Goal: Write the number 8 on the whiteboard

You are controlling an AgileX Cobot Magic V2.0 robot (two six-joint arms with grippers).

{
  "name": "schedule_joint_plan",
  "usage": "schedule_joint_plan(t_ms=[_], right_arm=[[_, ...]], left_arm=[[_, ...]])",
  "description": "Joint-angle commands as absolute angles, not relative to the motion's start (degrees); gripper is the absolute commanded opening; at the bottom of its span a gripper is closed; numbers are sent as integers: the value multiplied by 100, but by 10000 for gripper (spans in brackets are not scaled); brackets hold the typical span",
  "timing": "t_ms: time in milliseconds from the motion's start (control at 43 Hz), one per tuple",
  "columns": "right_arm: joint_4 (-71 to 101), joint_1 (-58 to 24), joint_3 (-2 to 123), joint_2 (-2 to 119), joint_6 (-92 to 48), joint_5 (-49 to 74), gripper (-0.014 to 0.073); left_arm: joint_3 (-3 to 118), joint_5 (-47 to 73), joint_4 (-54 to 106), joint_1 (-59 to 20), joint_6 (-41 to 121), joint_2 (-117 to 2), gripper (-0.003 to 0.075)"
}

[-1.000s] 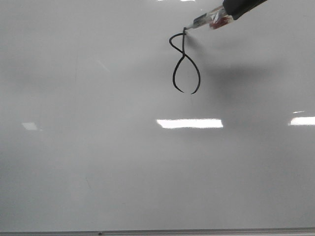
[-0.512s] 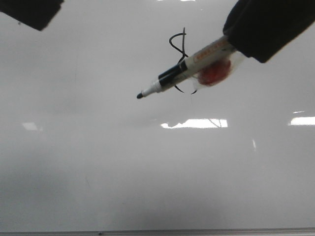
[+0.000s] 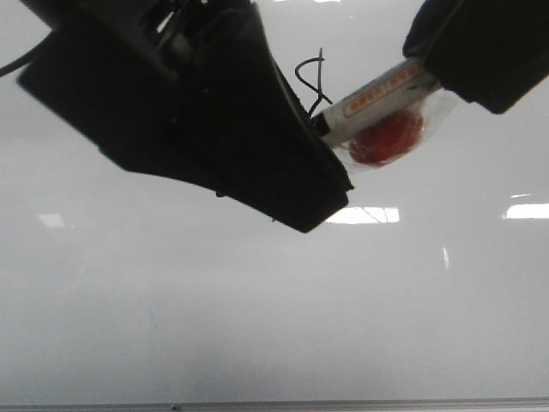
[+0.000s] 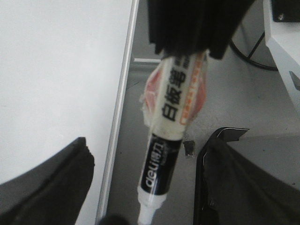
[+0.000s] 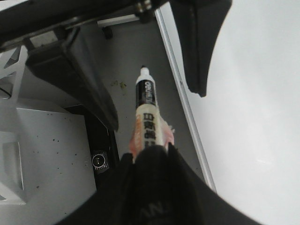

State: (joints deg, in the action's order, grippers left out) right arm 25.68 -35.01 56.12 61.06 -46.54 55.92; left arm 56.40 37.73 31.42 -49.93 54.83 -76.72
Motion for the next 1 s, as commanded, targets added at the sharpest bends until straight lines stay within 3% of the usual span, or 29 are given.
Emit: schedule_joint_plan(t_ms=[0,326,442,512,581,674,977], right_arm=[[2779,-3511,5744,5980,-4740,5296,-59],[2779,-3511,5744,5980,-4740,5147,-55],[2779,-3511,5744,5980,-4740,5147,29],[2771,-3511,5744,5980,-4740,5190,169],[2679,-3511,5744,5980,-4740,5258,365],[2494,-3430,5768,5922,-4527,5396,517],[1364,-2518,5768,5335,-2528,5508,458]], left_arm=[[5836,3491,3380,-5033,5478,-7574,468],[5836,3477,3490,-5033,5488,-7574,81],[5836,3477,3490,-5033,5488,-7574,-5],[5836,3489,3490,-5033,5488,-7574,-20],[5836,3518,3415,-4997,5465,-7554,-20],[5836,3536,3081,-4919,5141,-7459,-20],[5836,3761,52,-3910,1575,-6641,-20]])
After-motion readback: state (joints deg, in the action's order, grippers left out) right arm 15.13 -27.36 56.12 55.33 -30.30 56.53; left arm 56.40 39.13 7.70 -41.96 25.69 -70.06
